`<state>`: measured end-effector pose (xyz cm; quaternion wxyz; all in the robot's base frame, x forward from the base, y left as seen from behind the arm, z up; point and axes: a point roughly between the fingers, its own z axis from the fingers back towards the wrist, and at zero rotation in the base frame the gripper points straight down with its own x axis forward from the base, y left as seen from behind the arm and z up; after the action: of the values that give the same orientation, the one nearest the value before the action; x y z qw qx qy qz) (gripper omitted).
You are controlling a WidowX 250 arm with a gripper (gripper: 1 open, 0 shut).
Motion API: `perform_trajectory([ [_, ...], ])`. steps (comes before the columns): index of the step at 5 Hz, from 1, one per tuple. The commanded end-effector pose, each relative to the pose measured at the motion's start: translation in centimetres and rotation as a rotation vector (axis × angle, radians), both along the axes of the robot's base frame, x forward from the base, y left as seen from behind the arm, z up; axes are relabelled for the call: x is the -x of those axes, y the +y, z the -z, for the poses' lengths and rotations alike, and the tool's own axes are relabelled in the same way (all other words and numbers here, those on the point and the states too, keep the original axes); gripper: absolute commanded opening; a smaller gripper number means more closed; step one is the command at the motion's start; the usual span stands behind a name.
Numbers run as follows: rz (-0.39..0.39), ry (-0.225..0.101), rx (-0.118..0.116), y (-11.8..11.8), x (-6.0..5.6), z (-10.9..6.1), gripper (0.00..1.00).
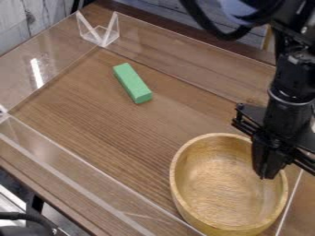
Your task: Move the red fruit to the right
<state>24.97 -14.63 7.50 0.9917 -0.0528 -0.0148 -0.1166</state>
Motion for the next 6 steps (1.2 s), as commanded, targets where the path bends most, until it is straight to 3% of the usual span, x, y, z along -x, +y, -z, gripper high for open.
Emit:
perform_trajectory([
  [1, -0.027, -0.061, 0.041, 0.3, -0.5, -1.5, 1.00],
  [2, -0.052, -0.086, 0.045, 1.1, -0.3, -2.2, 0.00],
  [3, -0.075, -0.097, 0.048, 1.7, 0.3, -2.8, 0.00],
  [4, -0.055, -0.094, 0.048, 1.5, 0.3, -1.9, 1.00],
  [5, -0.036, -0.083, 0.046, 1.4, 0.3, -1.1, 1.00],
  [6, -0.022, -0.089, 0.051, 1.3, 0.1, -0.6, 0.00],
])
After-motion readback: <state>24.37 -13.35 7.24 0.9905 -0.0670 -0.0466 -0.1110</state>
